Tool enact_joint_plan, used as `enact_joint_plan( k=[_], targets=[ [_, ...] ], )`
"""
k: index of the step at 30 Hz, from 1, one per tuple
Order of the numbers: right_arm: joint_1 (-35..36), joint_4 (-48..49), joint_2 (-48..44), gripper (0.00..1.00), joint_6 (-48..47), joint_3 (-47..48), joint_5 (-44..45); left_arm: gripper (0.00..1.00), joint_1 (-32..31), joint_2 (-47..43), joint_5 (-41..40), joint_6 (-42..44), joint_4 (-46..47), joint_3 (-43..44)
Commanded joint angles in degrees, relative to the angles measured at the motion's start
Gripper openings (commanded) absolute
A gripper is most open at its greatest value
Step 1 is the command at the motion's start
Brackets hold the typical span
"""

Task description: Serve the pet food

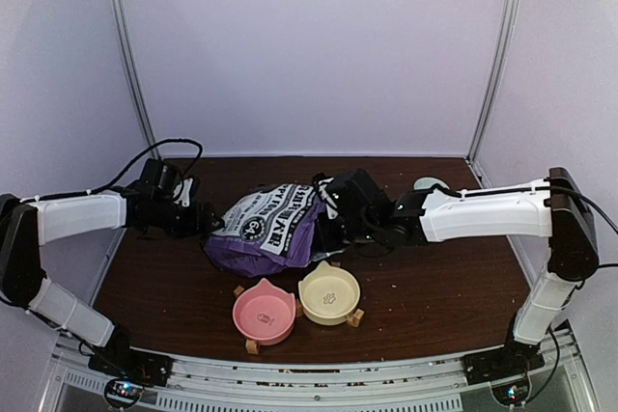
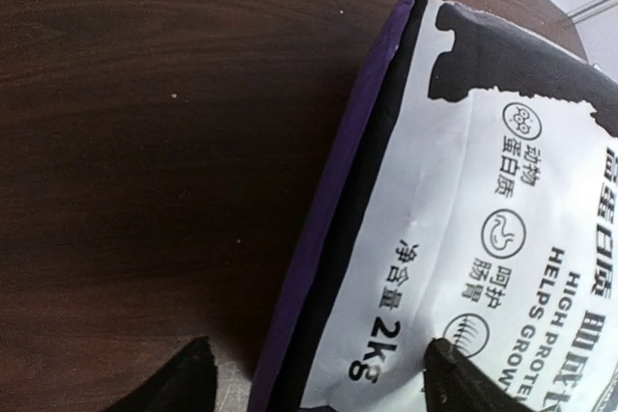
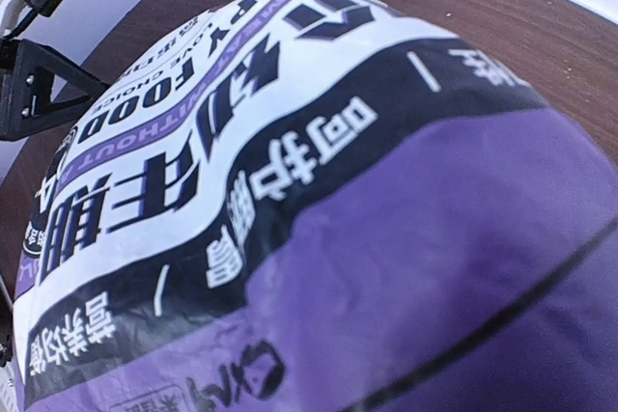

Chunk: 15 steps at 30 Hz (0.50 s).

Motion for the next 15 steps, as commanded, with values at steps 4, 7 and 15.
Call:
enact_joint_plan(
  k=[4,7,15],
  targets=[
    [0.36,-3.05,5.01,0.12,-2.44,6.15,-16.33,0.49,0.49,3.39,5.29,1.20,5.00,0.69],
    [0.37,-3.26,5.25,0.12,-2.96,7.30,-21.97,0.39,0.51,3.87,5.41,1.07,4.99,0.59],
    [-0.29,-2.14,2.76,0.12,-0.97,7.61,-33.25,0.15,0.49,4.49,4.67,0.69,4.98,0.15]
  ],
)
